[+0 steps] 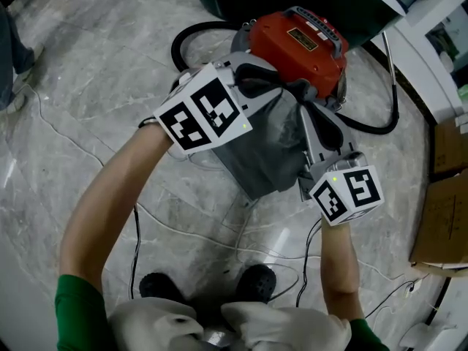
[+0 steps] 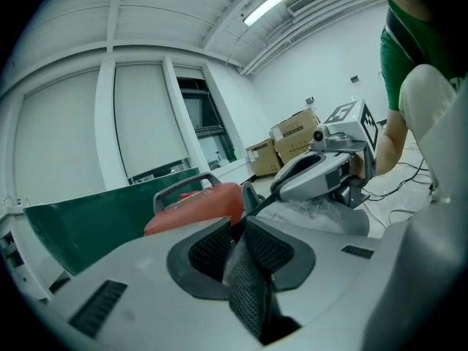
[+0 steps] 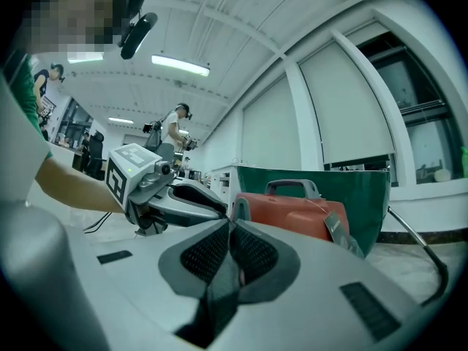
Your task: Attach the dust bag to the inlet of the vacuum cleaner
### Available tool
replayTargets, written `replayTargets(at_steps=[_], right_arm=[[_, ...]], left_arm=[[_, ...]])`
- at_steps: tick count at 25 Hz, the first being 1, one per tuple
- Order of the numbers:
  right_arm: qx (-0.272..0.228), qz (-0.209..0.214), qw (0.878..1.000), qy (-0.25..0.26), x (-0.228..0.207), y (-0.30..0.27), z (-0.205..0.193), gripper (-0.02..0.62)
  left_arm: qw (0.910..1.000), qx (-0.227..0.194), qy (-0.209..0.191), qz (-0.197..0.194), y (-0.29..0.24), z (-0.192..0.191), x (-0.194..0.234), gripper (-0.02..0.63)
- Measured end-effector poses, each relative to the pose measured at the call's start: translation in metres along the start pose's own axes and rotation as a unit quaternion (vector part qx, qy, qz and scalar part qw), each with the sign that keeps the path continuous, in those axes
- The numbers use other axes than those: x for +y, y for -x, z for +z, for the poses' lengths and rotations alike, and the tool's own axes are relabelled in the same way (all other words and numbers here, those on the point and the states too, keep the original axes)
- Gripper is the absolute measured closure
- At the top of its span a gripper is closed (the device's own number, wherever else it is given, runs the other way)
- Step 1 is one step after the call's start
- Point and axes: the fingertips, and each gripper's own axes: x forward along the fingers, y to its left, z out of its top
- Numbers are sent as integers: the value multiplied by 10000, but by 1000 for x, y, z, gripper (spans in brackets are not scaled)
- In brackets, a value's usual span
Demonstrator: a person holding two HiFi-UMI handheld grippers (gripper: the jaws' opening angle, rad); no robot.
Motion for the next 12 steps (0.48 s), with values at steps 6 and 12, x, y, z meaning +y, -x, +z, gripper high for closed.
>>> replayTargets(at_steps=[6,12], right_arm=[[14,18,10000,-96,0,1,-1,561],[23,-139,9999,-8,-1,9,4,561]], left_arm=[[9996,27,89,282,1,0,0,540],[9992,61,172,365,4,-4,-3,540]])
